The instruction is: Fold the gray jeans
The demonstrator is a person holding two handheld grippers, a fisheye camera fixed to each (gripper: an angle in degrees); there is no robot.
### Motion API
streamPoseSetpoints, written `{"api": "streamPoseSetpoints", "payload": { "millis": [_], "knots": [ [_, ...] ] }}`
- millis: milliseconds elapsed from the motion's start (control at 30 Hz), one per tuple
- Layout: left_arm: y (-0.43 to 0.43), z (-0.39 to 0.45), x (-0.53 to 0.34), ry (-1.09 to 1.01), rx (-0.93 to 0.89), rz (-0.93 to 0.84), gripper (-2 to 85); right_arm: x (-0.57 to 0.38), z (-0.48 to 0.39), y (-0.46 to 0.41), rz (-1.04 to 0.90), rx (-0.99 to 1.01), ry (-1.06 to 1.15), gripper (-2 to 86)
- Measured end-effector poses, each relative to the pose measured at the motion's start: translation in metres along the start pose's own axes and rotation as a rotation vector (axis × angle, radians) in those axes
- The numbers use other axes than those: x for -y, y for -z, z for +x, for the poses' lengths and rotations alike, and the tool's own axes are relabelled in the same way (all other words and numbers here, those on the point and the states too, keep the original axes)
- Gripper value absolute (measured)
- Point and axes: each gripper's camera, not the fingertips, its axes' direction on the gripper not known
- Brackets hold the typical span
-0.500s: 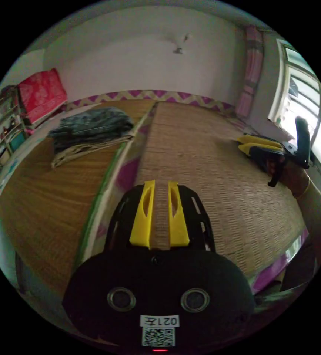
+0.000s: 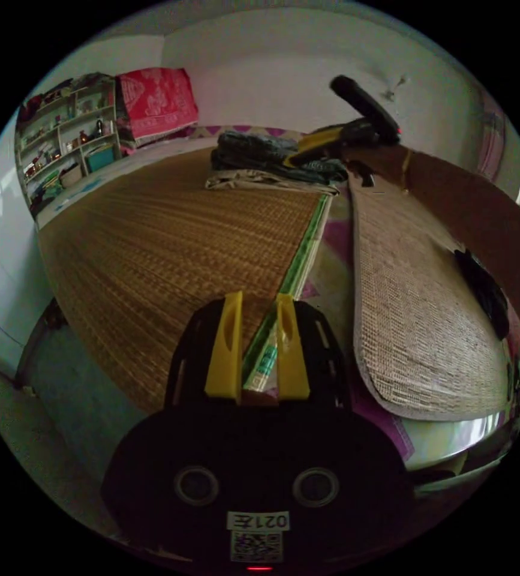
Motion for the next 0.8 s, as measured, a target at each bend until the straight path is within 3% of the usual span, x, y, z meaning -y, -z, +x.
{"api": "streamPoseSetpoints", "payload": {
  "millis": [233,400,667,800],
  "knots": [
    [0.020,-0.026,-0.011,0.021,-0.077,0.008,7.9,0.093,-0.048,-0.097,-0.061,-0.101,0.080,14.1],
    [0.035,-0.004,-0.033,-0.118,0.089,0.092,5.6,0.110,-0.068,-0.134,-0.101,-0.166,0.078,9.2],
    [0.059,-0.023,-0.043,-0.074,0.027,0.087,5.0,0.116,0.001,-0.089,-0.052,0.082,-0.311,5.9],
    [0.068,-0.025,-0.048,-0.074,0.025,0.087,5.1,0.097,0.049,-0.030,-0.010,0.087,-0.412,5.6]
  ]
}}
